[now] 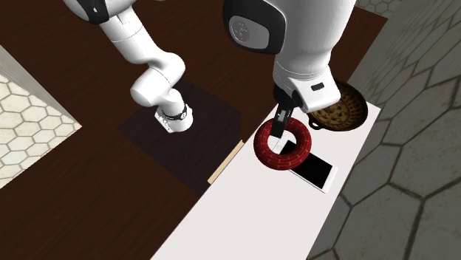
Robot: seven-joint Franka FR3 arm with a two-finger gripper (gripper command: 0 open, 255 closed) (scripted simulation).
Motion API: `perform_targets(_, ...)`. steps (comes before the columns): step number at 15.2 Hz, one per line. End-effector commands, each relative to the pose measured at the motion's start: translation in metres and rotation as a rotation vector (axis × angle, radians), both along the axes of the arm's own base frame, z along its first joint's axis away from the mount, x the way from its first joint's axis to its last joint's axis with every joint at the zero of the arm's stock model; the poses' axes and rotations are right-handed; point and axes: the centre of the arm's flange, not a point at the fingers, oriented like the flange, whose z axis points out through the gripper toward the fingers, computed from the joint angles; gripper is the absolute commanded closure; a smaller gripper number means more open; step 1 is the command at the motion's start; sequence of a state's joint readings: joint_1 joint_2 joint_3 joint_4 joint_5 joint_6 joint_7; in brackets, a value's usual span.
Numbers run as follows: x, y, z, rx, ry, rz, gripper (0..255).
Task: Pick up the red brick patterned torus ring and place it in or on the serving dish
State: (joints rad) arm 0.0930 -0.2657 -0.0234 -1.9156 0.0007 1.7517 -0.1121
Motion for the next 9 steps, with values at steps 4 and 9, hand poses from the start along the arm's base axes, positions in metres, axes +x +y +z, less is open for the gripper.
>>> perform_targets(4, 0.0001, 0.0, -0.0028, 0.0, 0.002, 0.0, 0)
perform_targets(9, -0.0002, 0.0001, -0.003, 0.0, 0.002, 0.0, 255)
